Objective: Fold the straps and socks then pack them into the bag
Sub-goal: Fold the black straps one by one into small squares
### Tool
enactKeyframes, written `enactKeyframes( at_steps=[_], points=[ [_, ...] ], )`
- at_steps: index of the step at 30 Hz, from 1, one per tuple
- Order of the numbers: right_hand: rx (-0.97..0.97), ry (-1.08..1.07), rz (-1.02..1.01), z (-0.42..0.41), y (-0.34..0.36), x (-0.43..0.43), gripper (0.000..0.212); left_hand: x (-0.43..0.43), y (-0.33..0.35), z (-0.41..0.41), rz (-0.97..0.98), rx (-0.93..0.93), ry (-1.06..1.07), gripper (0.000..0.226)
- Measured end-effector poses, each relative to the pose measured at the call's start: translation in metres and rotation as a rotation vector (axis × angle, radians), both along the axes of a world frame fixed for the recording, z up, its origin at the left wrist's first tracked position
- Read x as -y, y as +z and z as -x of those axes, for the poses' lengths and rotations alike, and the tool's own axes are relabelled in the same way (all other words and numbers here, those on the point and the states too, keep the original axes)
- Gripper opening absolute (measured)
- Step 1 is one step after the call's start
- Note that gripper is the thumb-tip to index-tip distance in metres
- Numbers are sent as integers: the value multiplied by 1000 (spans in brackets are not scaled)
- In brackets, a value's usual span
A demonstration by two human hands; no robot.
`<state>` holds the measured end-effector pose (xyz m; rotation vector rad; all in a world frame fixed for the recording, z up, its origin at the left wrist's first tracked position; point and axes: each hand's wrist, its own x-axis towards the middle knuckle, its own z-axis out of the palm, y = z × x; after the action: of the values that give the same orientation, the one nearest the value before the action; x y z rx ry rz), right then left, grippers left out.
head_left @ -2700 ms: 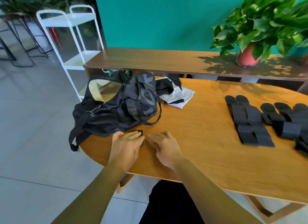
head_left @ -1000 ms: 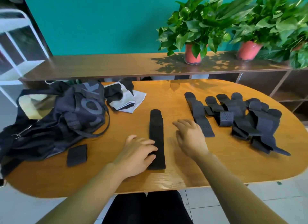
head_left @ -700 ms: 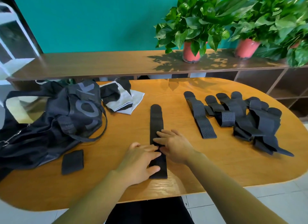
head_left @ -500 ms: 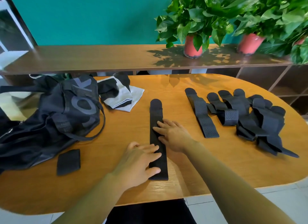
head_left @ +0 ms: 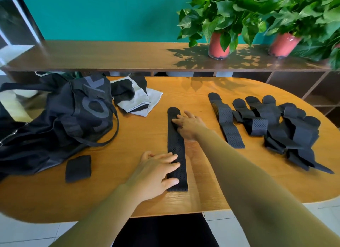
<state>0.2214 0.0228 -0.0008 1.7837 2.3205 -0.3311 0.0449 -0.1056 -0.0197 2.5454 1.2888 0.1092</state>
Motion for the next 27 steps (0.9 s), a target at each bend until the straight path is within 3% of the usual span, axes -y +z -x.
enactKeyframes(
  at_steps=[4, 7, 13, 21, 27],
  points=[
    [-219, -69, -52, -9, 9, 16, 50, -1, 2, 0, -2, -19, 11, 50],
    [-278, -47, -152, -19, 21, 34, 48, -3, 4, -4, -1, -19, 22, 50],
    [-468, 104, -321, -32, 20, 98, 49, 3, 11, 0, -82, 215, 115, 40],
    [-641, 80, -137, -30, -9, 187, 67, 36, -3, 10, -9, 193, 120, 68],
    [-716, -34, -285, -25, -35, 182, 51, 35, -7, 4, -56, 263, 233, 37]
  ],
)
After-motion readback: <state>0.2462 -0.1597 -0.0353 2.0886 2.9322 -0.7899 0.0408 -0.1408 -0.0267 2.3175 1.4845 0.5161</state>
